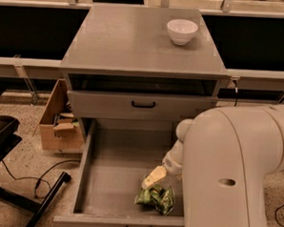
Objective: Place green jalapeno chip bag into middle drawer
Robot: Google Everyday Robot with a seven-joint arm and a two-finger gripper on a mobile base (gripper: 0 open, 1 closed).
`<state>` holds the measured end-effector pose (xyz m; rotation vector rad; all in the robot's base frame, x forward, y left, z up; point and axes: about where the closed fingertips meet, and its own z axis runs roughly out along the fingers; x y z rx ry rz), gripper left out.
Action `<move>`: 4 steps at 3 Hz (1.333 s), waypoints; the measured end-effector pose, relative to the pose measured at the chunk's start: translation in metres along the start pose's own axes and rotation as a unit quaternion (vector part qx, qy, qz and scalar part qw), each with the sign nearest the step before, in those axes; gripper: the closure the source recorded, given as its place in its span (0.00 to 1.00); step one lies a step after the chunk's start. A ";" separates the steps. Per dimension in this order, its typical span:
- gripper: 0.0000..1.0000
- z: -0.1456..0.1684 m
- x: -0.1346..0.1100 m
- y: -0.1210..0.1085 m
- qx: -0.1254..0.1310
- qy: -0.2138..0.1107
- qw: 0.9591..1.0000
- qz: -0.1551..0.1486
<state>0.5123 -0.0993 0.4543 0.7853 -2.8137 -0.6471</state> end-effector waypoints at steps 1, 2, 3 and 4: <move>0.00 -0.042 -0.003 0.012 0.004 -0.005 0.999 -0.033; 0.00 -0.115 0.004 0.042 0.031 0.017 0.994 -0.100; 0.00 -0.185 0.028 0.074 0.058 0.050 0.983 -0.165; 0.00 -0.230 0.062 0.092 0.083 0.055 0.974 -0.204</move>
Offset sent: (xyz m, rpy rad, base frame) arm 0.0121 -0.0212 0.2426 -0.0637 -0.1642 0.3951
